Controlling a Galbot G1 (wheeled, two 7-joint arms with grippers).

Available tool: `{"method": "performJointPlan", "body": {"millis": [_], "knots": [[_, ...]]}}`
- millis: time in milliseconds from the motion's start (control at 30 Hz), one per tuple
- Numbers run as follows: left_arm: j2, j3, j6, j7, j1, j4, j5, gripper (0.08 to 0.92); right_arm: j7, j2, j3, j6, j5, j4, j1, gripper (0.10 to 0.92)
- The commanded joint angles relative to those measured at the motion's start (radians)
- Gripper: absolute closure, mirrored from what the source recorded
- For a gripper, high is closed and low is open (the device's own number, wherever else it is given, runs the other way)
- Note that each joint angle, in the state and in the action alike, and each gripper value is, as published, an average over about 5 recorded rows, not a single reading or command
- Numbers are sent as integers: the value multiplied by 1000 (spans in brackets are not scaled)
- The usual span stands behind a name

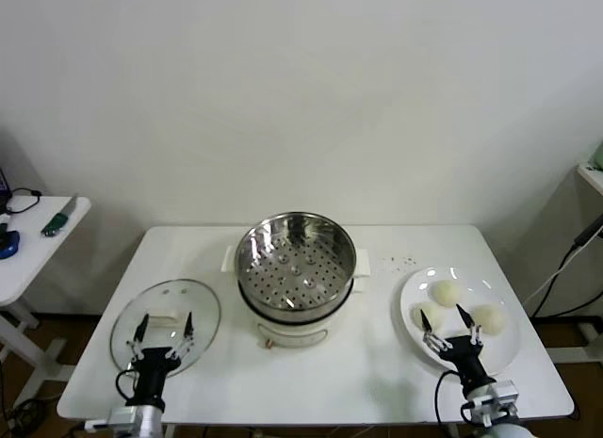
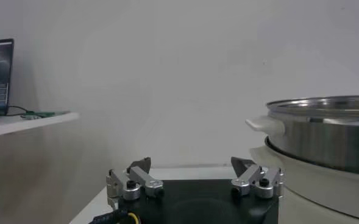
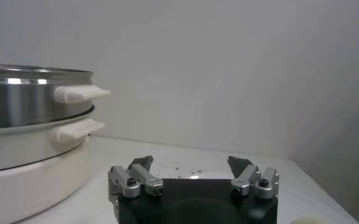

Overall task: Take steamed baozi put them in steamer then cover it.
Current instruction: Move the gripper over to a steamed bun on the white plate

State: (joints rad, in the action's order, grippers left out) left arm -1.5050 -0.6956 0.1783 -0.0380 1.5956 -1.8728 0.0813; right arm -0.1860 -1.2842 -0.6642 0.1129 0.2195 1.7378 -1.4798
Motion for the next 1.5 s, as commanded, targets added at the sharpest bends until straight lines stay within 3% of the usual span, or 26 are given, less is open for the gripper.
{"method": "performJointPlan", "body": {"millis": [33,167,300,567,667,767,900,1100,1500], "knots": [[-1,0,4,0,-1,2,-5,177,4,-4,2,0,9,1,-5,203],[-1,4,3,3,-2,5,-32,177,-35,65,-5,-27,-18,-3,39,203],[1,11,1,11,0,1,-59,177,-164,246,-3,-115,-53,-32,128,203],[-1,29,-11,13,21,-23,-67,177,-624,693,126,-211,-88,-194,372,203],[1,31,-9,14,24,-22,-66,177,-813,799,223,-218,-139,-273,507,203],[4,30,-8,16,23,-18,-64,177,-900,857,368,-193,-230,-358,666,203],[9,27,-11,21,18,-11,-61,177,-966,876,580,-122,-388,-453,891,203],[10,27,-35,22,14,-7,-55,177,-1025,804,958,-52,-499,-598,1243,203],[19,11,-60,23,0,-1,-55,177,-1072,542,1381,-27,-483,-895,1579,203]]}}
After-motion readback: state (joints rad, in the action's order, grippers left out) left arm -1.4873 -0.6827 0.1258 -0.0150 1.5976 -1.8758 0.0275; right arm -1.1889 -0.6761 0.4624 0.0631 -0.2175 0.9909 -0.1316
